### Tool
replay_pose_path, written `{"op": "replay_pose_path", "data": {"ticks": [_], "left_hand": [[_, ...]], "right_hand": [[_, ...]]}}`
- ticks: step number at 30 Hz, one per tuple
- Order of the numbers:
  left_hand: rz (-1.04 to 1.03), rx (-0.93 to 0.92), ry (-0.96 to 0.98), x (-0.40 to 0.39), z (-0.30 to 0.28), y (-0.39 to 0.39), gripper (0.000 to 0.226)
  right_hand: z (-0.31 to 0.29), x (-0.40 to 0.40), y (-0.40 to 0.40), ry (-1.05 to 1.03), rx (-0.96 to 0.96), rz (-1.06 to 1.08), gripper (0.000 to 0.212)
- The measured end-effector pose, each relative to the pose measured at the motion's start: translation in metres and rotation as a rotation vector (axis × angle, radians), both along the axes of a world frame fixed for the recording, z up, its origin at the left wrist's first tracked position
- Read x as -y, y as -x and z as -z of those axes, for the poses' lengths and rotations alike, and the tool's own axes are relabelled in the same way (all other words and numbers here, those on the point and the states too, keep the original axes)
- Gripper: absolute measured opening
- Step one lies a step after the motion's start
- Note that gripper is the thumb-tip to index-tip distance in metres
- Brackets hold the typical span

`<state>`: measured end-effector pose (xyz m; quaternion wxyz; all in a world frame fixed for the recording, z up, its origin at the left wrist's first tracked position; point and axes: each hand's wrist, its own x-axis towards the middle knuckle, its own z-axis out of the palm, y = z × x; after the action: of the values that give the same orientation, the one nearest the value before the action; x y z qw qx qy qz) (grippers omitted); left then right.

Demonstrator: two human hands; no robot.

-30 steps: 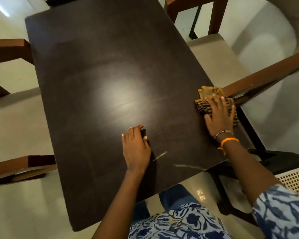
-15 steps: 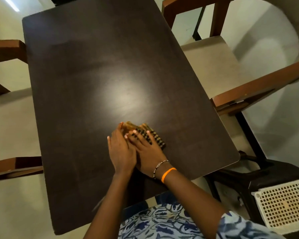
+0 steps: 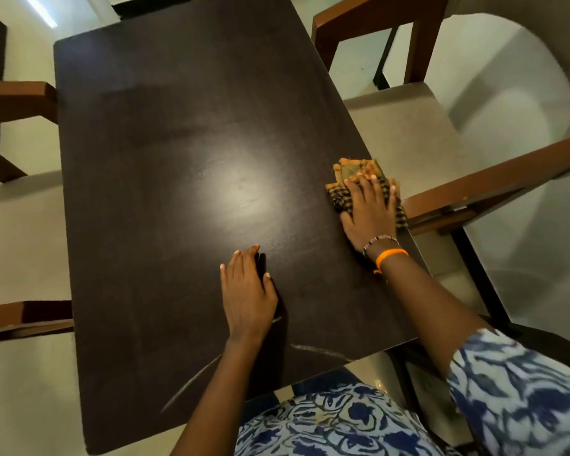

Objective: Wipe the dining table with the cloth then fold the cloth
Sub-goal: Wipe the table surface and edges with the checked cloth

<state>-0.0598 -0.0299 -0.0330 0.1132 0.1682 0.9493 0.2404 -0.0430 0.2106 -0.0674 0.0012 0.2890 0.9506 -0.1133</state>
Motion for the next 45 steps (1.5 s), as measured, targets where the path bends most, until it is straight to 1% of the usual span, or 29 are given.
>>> {"op": "replay_pose_path", "data": {"ticks": [5, 7, 8, 12, 17, 20, 23, 27, 34, 37, 40, 43, 45], "left_hand": [[0.114, -0.06, 0.045, -0.002, -0.001, -0.005, 0.049], [0.16, -0.045, 0.081, -0.001, -0.002, -0.007, 0.056], [0.182, -0.027, 0.113, 0.0, -0.002, -0.008, 0.063], [0.273, 0.035, 0.27, 0.003, -0.003, -0.011, 0.093], [0.334, 0.072, 0.383, 0.001, -0.009, -0.007, 0.105], [0.337, 0.098, 0.414, -0.003, -0.011, -0.008, 0.106], [0.326, 0.117, 0.443, -0.008, -0.013, -0.01, 0.106], [0.332, 0.124, 0.475, -0.012, -0.013, -0.011, 0.106], [0.34, 0.138, 0.497, -0.016, -0.015, -0.012, 0.106], [0.346, 0.151, 0.516, -0.017, -0.016, -0.012, 0.107], [0.342, 0.159, 0.502, -0.017, -0.015, -0.012, 0.106], [0.37, 0.14, 0.508, -0.013, -0.014, -0.011, 0.105], [0.38, 0.143, 0.47, -0.01, -0.013, -0.01, 0.102]], "right_hand": [[-0.001, -0.029, 0.053, 0.058, 0.034, -0.077, 0.063], [-0.004, -0.037, 0.06, 0.075, 0.051, -0.1, 0.063], [-0.005, -0.037, 0.058, 0.069, 0.053, -0.11, 0.063], [-0.006, -0.024, 0.018, 0.041, 0.032, -0.135, 0.064], [-0.008, 0.013, -0.081, 0.094, 0.055, -0.151, 0.065], [-0.007, 0.039, -0.132, 0.115, 0.053, -0.081, 0.067], [-0.007, 0.05, -0.145, 0.135, 0.086, -0.031, 0.066], [-0.007, 0.038, -0.11, 0.134, 0.075, -0.056, 0.067], [-0.01, -0.004, 0.001, 0.138, 0.078, -0.067, 0.067], [-0.01, -0.007, 0.015, 0.139, 0.089, -0.064, 0.067], [-0.013, -0.003, -0.011, 0.112, 0.081, -0.109, 0.067], [-0.012, 0.005, -0.067, 0.095, 0.092, -0.148, 0.068], [-0.013, 0.011, -0.101, 0.095, 0.113, -0.141, 0.07]]}}
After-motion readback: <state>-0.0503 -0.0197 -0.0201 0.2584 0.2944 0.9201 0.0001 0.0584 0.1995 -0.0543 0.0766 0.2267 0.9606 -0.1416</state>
